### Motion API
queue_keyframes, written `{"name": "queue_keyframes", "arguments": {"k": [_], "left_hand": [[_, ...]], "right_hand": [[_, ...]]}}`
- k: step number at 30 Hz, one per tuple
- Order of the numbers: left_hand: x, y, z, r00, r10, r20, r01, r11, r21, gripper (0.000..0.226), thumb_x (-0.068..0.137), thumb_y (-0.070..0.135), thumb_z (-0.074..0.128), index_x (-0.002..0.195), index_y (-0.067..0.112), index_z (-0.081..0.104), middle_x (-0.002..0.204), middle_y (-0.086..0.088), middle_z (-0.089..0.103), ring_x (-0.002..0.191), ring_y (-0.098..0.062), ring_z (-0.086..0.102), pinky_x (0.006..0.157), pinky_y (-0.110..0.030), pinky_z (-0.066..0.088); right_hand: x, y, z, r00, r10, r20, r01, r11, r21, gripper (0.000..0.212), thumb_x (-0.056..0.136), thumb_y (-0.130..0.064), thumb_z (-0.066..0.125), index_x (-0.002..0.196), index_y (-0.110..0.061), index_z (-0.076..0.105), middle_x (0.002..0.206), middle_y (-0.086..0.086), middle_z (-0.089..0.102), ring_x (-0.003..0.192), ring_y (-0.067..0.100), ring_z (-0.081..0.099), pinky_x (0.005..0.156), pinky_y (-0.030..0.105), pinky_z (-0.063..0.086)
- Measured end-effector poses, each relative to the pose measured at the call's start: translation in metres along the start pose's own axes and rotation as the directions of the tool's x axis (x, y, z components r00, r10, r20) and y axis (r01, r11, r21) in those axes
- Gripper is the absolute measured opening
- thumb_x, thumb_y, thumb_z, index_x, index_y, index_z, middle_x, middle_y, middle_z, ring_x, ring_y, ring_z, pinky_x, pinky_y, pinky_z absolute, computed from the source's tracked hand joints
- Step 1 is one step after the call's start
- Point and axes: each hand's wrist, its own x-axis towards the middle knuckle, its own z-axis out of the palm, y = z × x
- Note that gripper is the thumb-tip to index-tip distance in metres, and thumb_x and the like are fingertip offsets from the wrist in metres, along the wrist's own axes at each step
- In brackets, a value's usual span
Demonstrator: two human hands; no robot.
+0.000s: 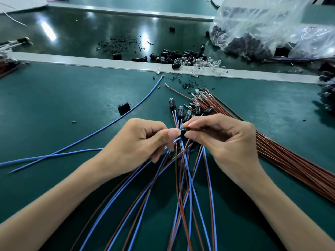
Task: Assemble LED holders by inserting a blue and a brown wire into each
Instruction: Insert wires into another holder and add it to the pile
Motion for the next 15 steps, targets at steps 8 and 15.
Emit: {"name": "queue_keyframes", "arguments": {"k": [8,15], "left_hand": [[-0.0011,0.0045,-0.0013,0.997,-0.011,0.081,0.013,1.0,-0.027,0.04,0.083,0.048,0.049,0.064,0.016,0.064,0.043,0.007,0.045,0.042,-0.009,0.033,0.044,-0.018,0.026],[0.0012,0.0031,-0.003,0.988,-0.01,0.152,0.012,1.0,-0.014,0.045,0.083,0.05,0.05,0.07,0.011,0.065,0.046,0.001,0.041,0.046,-0.013,0.032,0.046,-0.025,0.023]], "right_hand": [[0.0004,-0.0002,-0.0018,0.997,0.0,0.077,0.0,1.0,0.0,0.016,0.076,-0.007,0.073,0.089,-0.014,0.069,0.091,0.003,0.073,0.087,0.016,0.07,0.082,0.023,0.052],[0.0003,-0.0025,0.0025,0.947,-0.144,0.287,0.236,0.919,-0.317,0.033,0.07,-0.012,0.081,0.101,-0.004,0.072,0.093,0.001,0.073,0.082,0.004,0.069,0.077,0.016,0.053]]}}
